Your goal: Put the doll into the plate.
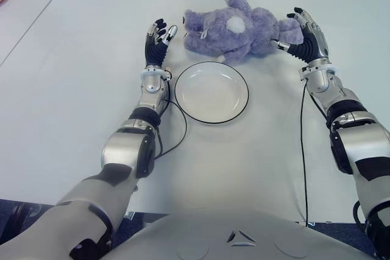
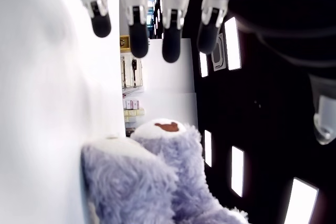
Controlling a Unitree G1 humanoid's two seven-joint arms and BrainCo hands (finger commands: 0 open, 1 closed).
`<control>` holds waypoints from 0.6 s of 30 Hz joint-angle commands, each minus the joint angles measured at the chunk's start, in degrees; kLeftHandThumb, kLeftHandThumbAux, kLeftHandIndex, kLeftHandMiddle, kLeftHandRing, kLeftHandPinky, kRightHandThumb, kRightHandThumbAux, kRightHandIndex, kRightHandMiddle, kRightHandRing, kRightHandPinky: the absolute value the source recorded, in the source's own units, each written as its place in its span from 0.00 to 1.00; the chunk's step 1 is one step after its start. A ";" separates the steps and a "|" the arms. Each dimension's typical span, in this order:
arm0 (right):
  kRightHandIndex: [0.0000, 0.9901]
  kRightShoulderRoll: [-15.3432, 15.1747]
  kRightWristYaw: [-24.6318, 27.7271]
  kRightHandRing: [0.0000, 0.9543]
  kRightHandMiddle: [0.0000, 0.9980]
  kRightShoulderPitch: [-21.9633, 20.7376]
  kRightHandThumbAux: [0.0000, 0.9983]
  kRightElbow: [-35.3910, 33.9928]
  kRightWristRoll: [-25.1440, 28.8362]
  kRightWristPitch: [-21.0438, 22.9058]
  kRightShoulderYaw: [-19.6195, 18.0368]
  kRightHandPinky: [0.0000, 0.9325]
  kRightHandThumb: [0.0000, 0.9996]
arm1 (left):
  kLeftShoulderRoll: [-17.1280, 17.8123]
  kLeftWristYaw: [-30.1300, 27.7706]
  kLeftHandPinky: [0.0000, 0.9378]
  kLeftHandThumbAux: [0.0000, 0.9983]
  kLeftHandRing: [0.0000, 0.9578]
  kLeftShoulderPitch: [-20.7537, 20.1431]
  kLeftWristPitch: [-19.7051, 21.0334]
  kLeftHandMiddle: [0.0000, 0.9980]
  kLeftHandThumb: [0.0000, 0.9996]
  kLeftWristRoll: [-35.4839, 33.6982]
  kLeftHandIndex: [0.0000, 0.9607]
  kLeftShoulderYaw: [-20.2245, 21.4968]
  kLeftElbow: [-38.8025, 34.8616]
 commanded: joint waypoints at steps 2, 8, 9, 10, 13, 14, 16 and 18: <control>0.00 -1.25 -1.15 0.00 0.00 -2.15 0.38 2.00 -3.64 4.35 2.56 0.00 0.06 | -4.89 1.22 0.04 0.45 0.15 15.16 6.56 0.18 0.00 1.59 0.17 -0.39 9.98; 0.00 -1.99 -3.02 0.00 0.00 -3.45 0.37 2.25 -6.85 5.97 5.31 0.00 0.05 | -5.20 1.07 0.02 0.45 0.15 14.98 6.57 0.18 0.00 1.55 0.18 -0.50 9.89; 0.00 -2.16 -3.06 0.00 0.00 -3.76 0.37 2.31 -7.27 6.20 5.66 0.00 0.04 | -5.22 1.00 0.02 0.45 0.15 14.91 6.76 0.18 0.00 1.48 0.18 -0.44 9.90; 0.00 -2.26 -3.08 0.00 0.00 -3.96 0.37 2.37 -7.55 6.34 5.87 0.00 0.04 | -5.21 0.94 0.02 0.45 0.14 14.87 6.87 0.18 0.00 1.42 0.18 -0.39 9.91; 0.00 -2.69 -2.61 0.00 0.00 -4.99 0.37 2.49 -8.11 6.71 6.40 0.00 0.04 | -5.14 0.87 0.02 0.45 0.14 14.78 6.94 0.18 0.00 1.27 0.18 -0.21 9.93; 0.00 -2.80 -2.43 0.00 0.00 -5.37 0.37 2.52 -8.27 6.82 6.54 0.00 0.03 | -5.12 0.89 0.02 0.45 0.15 14.74 6.91 0.18 0.00 1.24 0.18 -0.18 9.92; 0.00 -3.04 -2.01 0.00 0.00 -6.22 0.36 2.53 -8.54 6.96 6.73 0.00 0.03 | -5.12 1.00 0.03 0.45 0.15 14.70 6.74 0.18 0.00 1.19 0.18 -0.11 9.90; 0.00 -3.09 -1.82 0.00 0.00 -6.78 0.36 2.50 -8.77 6.88 6.90 0.00 0.03 | -5.12 1.07 0.04 0.45 0.15 14.61 6.79 0.18 0.00 1.09 0.18 -0.01 9.88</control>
